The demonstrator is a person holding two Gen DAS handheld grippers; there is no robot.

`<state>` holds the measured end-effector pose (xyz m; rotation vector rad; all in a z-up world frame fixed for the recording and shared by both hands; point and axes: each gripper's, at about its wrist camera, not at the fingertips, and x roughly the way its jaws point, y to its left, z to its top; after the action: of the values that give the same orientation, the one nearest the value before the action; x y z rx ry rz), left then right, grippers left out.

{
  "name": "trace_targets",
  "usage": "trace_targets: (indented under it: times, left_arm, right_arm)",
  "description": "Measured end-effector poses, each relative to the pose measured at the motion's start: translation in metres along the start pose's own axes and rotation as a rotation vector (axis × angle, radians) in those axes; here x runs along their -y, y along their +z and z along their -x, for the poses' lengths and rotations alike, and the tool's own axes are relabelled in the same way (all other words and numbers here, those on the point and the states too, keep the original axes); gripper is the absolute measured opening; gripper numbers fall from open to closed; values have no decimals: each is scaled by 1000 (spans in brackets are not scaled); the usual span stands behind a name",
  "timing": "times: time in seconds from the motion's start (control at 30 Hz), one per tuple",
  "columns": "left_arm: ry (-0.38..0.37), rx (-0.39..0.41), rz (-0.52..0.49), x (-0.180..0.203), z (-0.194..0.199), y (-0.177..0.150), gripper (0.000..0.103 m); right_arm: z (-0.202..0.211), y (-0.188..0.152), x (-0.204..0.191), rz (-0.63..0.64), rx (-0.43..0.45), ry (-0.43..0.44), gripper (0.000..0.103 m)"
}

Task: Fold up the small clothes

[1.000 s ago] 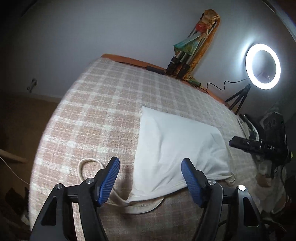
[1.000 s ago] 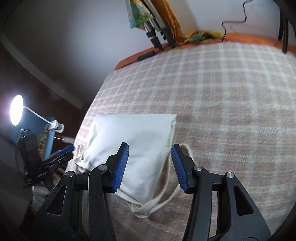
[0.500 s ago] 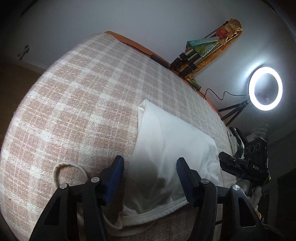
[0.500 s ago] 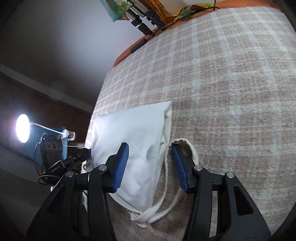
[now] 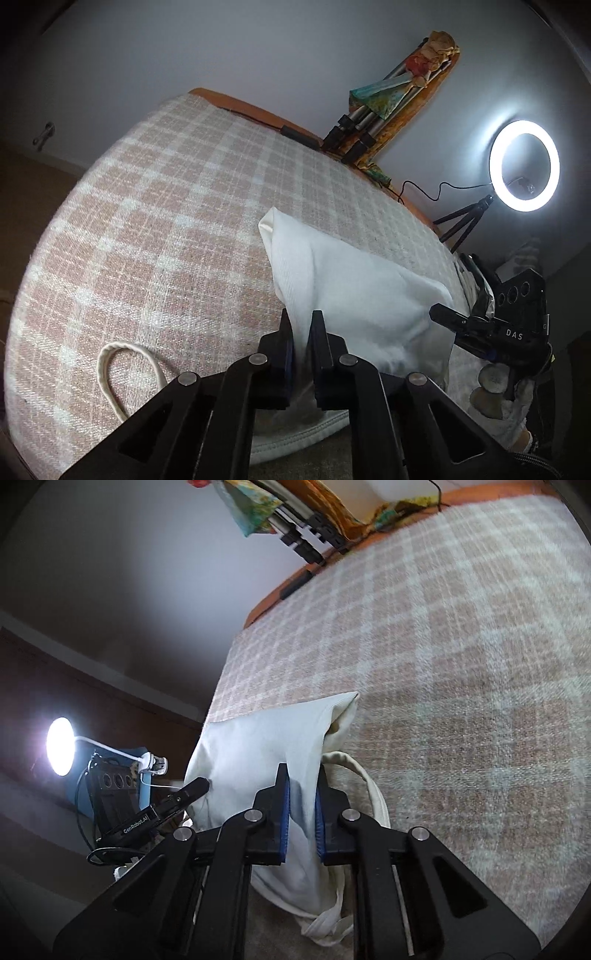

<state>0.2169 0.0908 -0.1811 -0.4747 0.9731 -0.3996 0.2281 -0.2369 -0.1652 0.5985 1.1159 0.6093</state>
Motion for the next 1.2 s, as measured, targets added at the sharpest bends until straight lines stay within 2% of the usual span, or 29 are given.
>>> trace_targets:
  times: [0.23,0.37,0.47,0.57,0.6,0.67,0.7,0.73,0.8,0.9,0.97,1.03,1.1,1.2]
  left_arm:
    - [20,47,-70,33,26,-3,3]
    - [2,60,-102,58,34,-6,3]
    - [-8,58,-128,79,30,-7,3]
    - [-9,19,-133,89,13,-8,4]
    - [-13,-4,-124,88,4,-9,6]
    - [12,-20,-87,83,-11,-13,17]
    - [13,-46,-71,80,-20,-16,29]
    - [21,-72,-61,78,-27,-19,36]
    - [38,-87,-53,73,-36,-23,40]
    - [40,-81,-31,64,-41,-22,57]
    - [23,-78,-8,59,-43,-18,57]
    - [1,-76,7,55,-45,-13,62]
    - [-26,-107,17,54,-54,-13,62]
    - [-64,-132,28,56,-66,-20,62]
  right_arm:
    - [32,-3,-27,88,38,-44,11]
    - [58,-3,-31,109,67,-65,11]
    - [77,-5,-27,110,82,-89,11]
    - [90,-4,-15,81,85,-103,11]
    - [91,-4,-10,75,77,-116,11]
    - [88,-4,0,80,60,-172,11]
    - [86,-4,6,79,46,-199,11]
    - [83,-3,15,70,32,-224,11]
    - [79,-1,29,57,13,-236,11]
    - [77,4,50,27,-10,-208,13]
    - [79,6,59,20,-2,-207,15]
    - [84,7,70,-11,-3,-169,34]
    - [89,4,78,-31,-5,-130,43]
    - [89,-7,85,-44,-36,-91,43]
